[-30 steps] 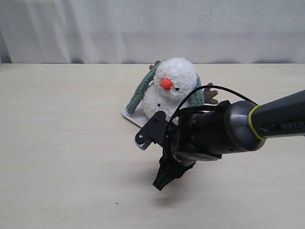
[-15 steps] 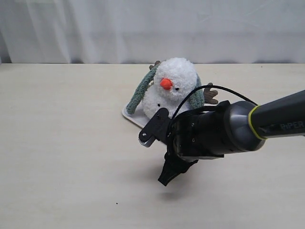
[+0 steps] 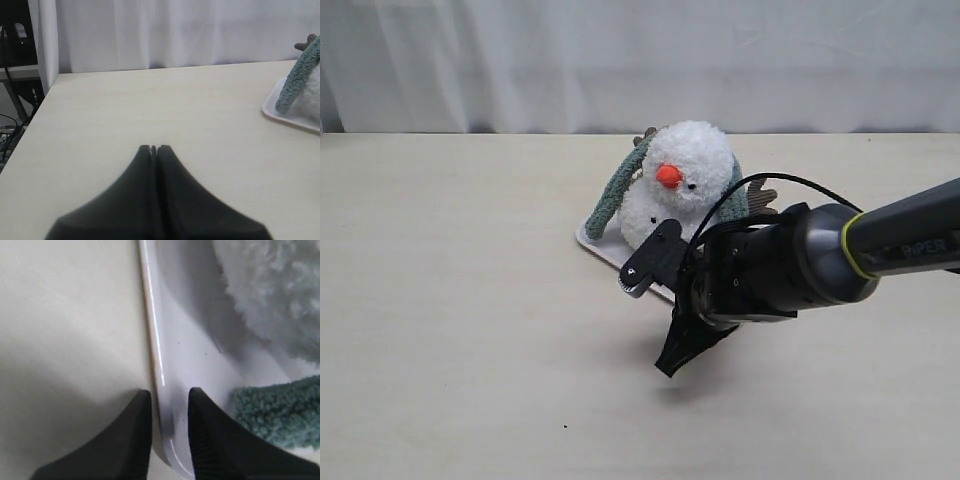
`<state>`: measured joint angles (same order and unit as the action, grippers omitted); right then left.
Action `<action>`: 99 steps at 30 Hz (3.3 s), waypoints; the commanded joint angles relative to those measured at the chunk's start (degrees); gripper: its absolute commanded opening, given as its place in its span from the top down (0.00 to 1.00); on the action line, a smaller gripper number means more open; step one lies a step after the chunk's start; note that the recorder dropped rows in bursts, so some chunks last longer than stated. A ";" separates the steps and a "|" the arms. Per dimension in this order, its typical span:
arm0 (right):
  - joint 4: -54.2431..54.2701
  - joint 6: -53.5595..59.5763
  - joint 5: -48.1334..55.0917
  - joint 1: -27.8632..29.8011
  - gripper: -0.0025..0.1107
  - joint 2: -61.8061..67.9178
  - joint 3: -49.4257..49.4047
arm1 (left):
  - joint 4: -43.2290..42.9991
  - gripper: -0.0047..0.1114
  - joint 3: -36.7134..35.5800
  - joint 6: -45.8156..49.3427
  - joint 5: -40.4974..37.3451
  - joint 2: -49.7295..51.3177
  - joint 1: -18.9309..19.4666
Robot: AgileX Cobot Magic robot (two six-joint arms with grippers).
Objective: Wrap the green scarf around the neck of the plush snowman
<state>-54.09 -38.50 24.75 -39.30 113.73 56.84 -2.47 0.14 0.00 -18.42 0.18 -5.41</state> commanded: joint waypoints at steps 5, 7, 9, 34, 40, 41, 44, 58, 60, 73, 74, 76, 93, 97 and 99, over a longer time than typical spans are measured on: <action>0.71 12.00 -4.58 0.52 0.94 2.26 -2.39 | 0.16 0.96 -0.14 0.00 0.75 -0.18 0.13; 0.71 16.28 -3.48 0.52 0.94 2.26 -3.21 | 0.16 0.96 -0.14 0.00 0.75 -0.18 0.13; 0.71 19.71 -3.23 0.52 0.94 2.26 -4.30 | 0.16 0.96 -0.14 0.00 0.75 -0.18 0.13; -16.66 17.86 5.96 0.49 0.94 -2.13 -9.02 | 0.16 0.96 -0.14 0.00 0.75 -0.18 0.13; -14.20 17.86 3.60 0.49 0.94 -7.05 -9.02 | 0.16 0.96 -0.14 0.00 0.75 -0.18 0.13; -13.76 17.86 3.60 0.49 0.94 -7.97 -9.02 | 0.16 0.96 -0.14 0.00 0.75 -0.18 0.13; -13.60 17.86 3.99 0.49 0.87 -10.24 -9.02 | 0.16 0.96 -0.14 0.00 0.75 -0.18 0.13; -1.31 18.34 3.38 0.49 0.61 -12.09 -9.89 | 0.16 0.96 -0.14 0.00 0.75 -0.18 0.13; 2.81 18.34 2.18 0.49 0.61 -13.22 -9.76 | 0.16 0.96 -0.14 0.00 0.75 -0.18 0.13; 53.33 34.53 -0.09 0.49 0.50 -21.54 -3.37 | 0.16 0.96 -0.14 0.00 0.75 -0.18 0.13; 59.72 39.02 0.31 0.49 0.47 -21.54 -2.26 | 0.16 0.96 -0.14 0.00 0.75 -0.18 0.13; 72.22 47.09 0.73 0.49 0.43 -21.54 -0.47 | 0.16 0.96 -0.14 0.00 0.75 -0.18 0.13; 87.89 50.61 -21.40 -6.96 0.43 -10.97 5.28 | 0.16 0.96 -0.14 0.00 0.75 -0.18 0.13; 87.89 48.75 -22.57 -6.53 0.43 -5.27 6.94 | 0.16 0.96 -0.14 0.00 0.75 -0.18 0.13; 87.89 48.75 -23.04 -6.14 0.43 -2.98 7.82 | 0.16 0.96 -0.14 0.00 0.75 -0.18 0.13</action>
<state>33.60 10.97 3.30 -46.06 108.33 63.35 -2.47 0.14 0.00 -18.42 0.18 -5.41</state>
